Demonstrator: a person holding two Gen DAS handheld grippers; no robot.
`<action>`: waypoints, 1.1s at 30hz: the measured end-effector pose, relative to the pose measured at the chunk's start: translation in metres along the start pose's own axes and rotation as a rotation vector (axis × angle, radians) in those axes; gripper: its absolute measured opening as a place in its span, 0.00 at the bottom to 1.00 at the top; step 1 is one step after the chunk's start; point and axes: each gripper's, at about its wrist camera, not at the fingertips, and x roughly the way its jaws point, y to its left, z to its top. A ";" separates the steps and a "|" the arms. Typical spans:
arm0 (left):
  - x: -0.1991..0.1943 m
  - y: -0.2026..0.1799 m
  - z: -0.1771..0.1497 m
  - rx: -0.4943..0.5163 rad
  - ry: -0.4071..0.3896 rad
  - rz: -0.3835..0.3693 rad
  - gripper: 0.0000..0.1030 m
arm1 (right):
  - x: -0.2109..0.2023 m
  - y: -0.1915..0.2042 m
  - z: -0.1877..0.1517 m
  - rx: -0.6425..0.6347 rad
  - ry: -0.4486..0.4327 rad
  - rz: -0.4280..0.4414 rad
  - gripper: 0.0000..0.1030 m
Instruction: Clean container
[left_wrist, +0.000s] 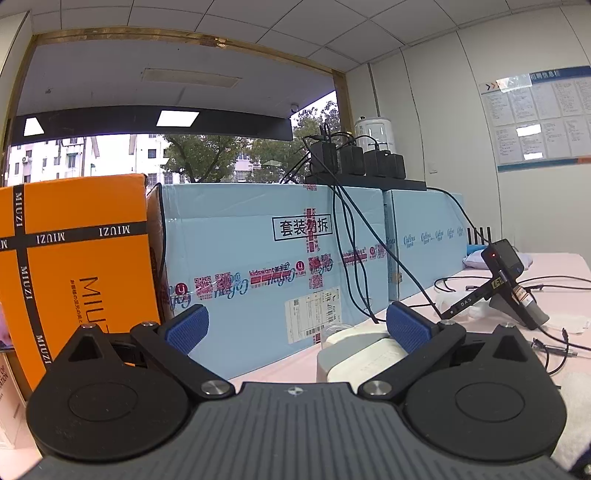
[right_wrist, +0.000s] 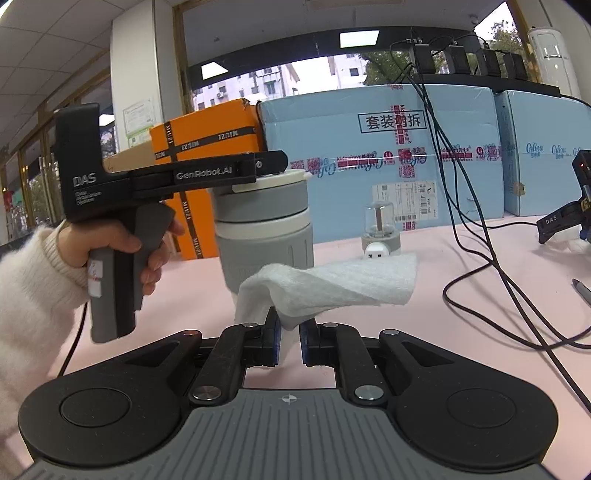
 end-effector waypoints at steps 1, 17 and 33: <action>0.000 0.001 0.000 -0.012 0.003 -0.007 1.00 | -0.002 -0.002 0.000 0.018 0.015 0.035 0.10; -0.018 0.029 -0.011 -0.210 -0.054 0.073 1.00 | 0.011 0.016 0.003 -0.283 0.194 -0.078 0.62; -0.064 0.063 -0.032 -0.357 -0.252 0.297 1.00 | -0.044 0.030 0.053 -0.362 -0.046 0.043 0.90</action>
